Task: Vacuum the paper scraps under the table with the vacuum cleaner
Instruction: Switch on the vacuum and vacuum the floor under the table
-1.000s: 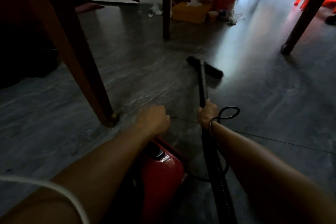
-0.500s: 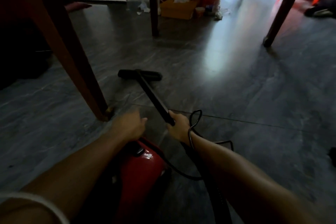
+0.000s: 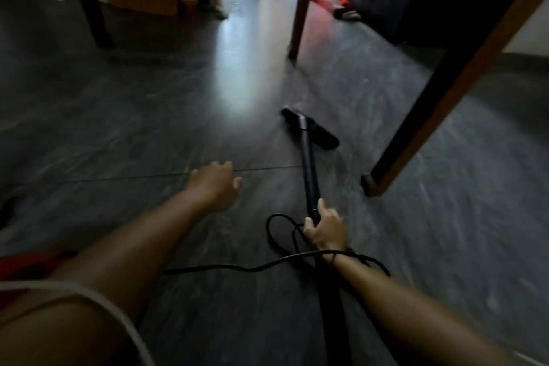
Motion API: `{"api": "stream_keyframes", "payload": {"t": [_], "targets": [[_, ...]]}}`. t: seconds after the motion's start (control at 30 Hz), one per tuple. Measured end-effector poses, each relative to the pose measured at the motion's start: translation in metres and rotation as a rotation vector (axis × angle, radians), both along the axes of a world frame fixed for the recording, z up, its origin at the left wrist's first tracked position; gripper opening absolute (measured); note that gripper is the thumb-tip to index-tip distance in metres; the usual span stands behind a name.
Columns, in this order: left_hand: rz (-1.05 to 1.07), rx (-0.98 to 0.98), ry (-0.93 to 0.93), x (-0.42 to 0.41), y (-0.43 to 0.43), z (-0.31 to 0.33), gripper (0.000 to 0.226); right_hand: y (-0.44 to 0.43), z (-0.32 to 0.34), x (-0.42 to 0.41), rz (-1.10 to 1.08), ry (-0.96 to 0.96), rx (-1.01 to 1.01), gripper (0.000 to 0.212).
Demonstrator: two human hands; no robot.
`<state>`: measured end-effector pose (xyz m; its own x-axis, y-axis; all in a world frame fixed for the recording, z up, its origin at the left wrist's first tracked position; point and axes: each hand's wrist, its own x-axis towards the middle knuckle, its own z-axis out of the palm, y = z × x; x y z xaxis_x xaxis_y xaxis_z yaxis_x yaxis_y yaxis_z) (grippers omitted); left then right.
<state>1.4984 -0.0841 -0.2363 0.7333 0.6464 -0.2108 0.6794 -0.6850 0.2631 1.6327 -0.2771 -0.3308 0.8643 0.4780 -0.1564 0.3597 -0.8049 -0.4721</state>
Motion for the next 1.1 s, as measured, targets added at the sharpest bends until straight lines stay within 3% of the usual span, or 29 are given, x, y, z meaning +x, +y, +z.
{"api": "stream_keyframes", "payload": {"t": [0.2, 0.43, 0.5, 0.7, 0.77, 0.9, 1.0, 1.1], "targets": [[-0.188, -0.013, 0.011, 0.070, -0.071, -0.016, 0.041, -0.004, -0.003, 0.006, 0.062, 0.063, 0.064, 0.062], [-0.113, -0.008, -0.027, 0.092, -0.069, -0.019, 0.046, -0.005, 0.019, 0.030, -0.456, -0.002, -0.006, 0.055], [-0.098, -0.015, -0.041, 0.091, -0.065, -0.019, 0.047, -0.007, 0.013, 0.016, -0.412, -0.012, 0.018, 0.058], [-0.049, -0.018, -0.057, 0.085, -0.042, -0.021, 0.047, 0.008, -0.007, -0.011, -0.008, 0.003, -0.005, 0.062], [-0.024, -0.027, -0.048, 0.082, -0.038, -0.022, 0.049, 0.027, -0.003, -0.007, 0.007, -0.025, -0.029, 0.061], [-0.011, -0.009, -0.009, 0.076, -0.040, -0.024, 0.051, 0.053, 0.014, 0.029, -0.260, 0.049, 0.057, 0.050], [-0.044, -0.002, -0.005, 0.071, -0.034, -0.021, 0.048, 0.062, 0.031, 0.058, -0.587, 0.247, 0.376, 0.046], [-0.051, 0.004, -0.019, 0.066, -0.017, -0.017, 0.045, 0.076, 0.033, 0.069, -0.526, 0.274, 0.361, 0.058]]}}
